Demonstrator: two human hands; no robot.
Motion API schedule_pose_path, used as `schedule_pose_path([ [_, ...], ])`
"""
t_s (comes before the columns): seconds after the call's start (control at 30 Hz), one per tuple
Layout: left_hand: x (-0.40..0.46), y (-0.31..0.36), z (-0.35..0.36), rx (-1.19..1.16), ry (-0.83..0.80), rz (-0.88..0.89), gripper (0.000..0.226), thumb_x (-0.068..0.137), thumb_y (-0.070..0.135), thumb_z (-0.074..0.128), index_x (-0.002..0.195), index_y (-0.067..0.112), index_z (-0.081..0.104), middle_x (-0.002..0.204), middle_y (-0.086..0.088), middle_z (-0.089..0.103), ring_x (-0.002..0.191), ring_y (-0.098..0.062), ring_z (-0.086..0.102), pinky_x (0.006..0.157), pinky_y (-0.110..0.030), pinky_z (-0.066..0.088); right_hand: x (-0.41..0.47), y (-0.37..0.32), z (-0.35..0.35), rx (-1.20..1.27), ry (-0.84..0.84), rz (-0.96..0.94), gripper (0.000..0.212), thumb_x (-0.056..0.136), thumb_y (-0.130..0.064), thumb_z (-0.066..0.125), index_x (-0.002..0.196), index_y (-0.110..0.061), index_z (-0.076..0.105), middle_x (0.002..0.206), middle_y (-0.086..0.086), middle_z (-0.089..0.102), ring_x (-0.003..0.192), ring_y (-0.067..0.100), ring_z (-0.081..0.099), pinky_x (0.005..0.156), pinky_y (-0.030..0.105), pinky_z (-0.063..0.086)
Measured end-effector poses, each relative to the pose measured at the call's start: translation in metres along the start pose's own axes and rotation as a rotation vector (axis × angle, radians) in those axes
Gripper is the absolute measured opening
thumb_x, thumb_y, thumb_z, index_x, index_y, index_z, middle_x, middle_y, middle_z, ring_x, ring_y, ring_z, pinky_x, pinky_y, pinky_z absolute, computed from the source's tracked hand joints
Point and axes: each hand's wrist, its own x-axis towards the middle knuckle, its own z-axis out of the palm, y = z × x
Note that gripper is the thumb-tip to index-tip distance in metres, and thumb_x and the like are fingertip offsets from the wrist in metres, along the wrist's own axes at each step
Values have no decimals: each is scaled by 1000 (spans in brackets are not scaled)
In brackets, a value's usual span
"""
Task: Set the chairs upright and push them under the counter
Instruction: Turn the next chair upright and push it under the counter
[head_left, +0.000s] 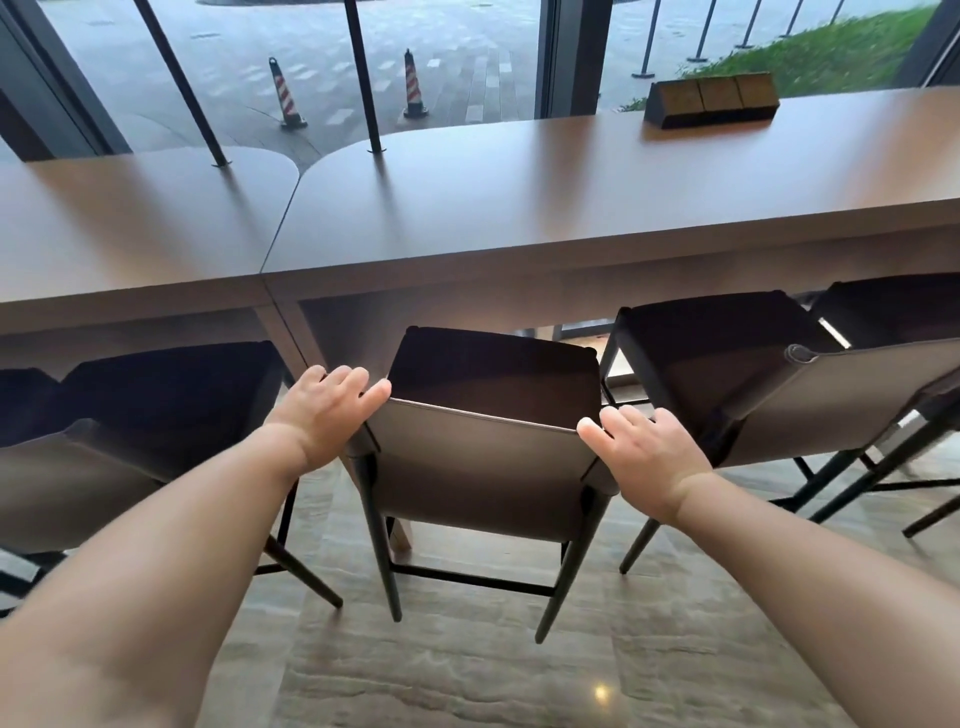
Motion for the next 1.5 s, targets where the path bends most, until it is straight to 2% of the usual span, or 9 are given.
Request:
schedule_pose_path([
  [0.17,-6,-12,12,-28,54,11,58,66,-6,58,117,18,45,95,-1,48,81,-19,48,67,-30,36,13,-9,-3,13,-72,-29,62,57,6,64,115,-14,55,87,4,54,73,26,52,54,34,36],
  [0.33,-16,-18,24,-88,63,-37,55,56,-13,58,103,15,53,86,-3,48,73,-23,49,62,-35,41,32,-11,-4,7,-98,-76,61,65,5,56,122,-15,48,94,4,52,81,26,51,60,35,37],
  [0.47,-24,-15,25,-113,102,-62,54,43,-17,60,89,10,59,74,-6,48,60,-26,49,50,-36,40,47,-4,-2,-16,-100,-132,62,68,4,54,126,-16,44,99,4,51,85,26,51,63,36,39],
  [0.67,-15,8,16,-227,88,-72,50,57,-11,60,101,13,56,82,-6,52,69,-24,50,59,-35,44,65,36,9,-70,-56,-155,62,61,7,63,118,-15,54,92,4,55,80,23,55,59,33,34],
  [0.83,7,40,-6,-221,98,-61,51,46,-8,69,92,12,58,75,-6,51,62,-24,49,52,-32,29,70,78,23,-102,-18,-149,64,48,12,69,107,-12,61,86,8,59,72,26,56,55,36,35],
  [1.07,43,74,-25,-210,144,-5,52,38,-11,72,84,11,59,69,-6,50,56,-25,48,49,-32,31,48,121,52,-86,-54,-112,60,55,11,61,111,-11,61,86,7,56,73,25,55,55,36,37],
  [1.23,49,77,-19,-209,122,18,50,45,-12,70,90,9,63,72,-7,54,57,-24,50,47,-31,37,42,121,59,-36,-71,-127,55,66,5,58,117,-14,56,92,6,56,77,25,54,59,37,40],
  [1.33,50,67,-12,-200,88,-24,51,52,-11,72,98,9,65,79,-10,60,63,-26,56,51,-33,45,45,112,61,-15,-52,-133,56,64,4,64,117,-13,56,91,7,57,75,25,54,57,38,42],
  [1.5,44,54,1,-172,90,-67,50,48,-16,70,92,7,65,75,-13,59,61,-31,56,50,-38,48,51,93,66,8,-40,-163,61,62,4,68,119,-12,51,94,8,58,78,26,55,58,38,44],
])
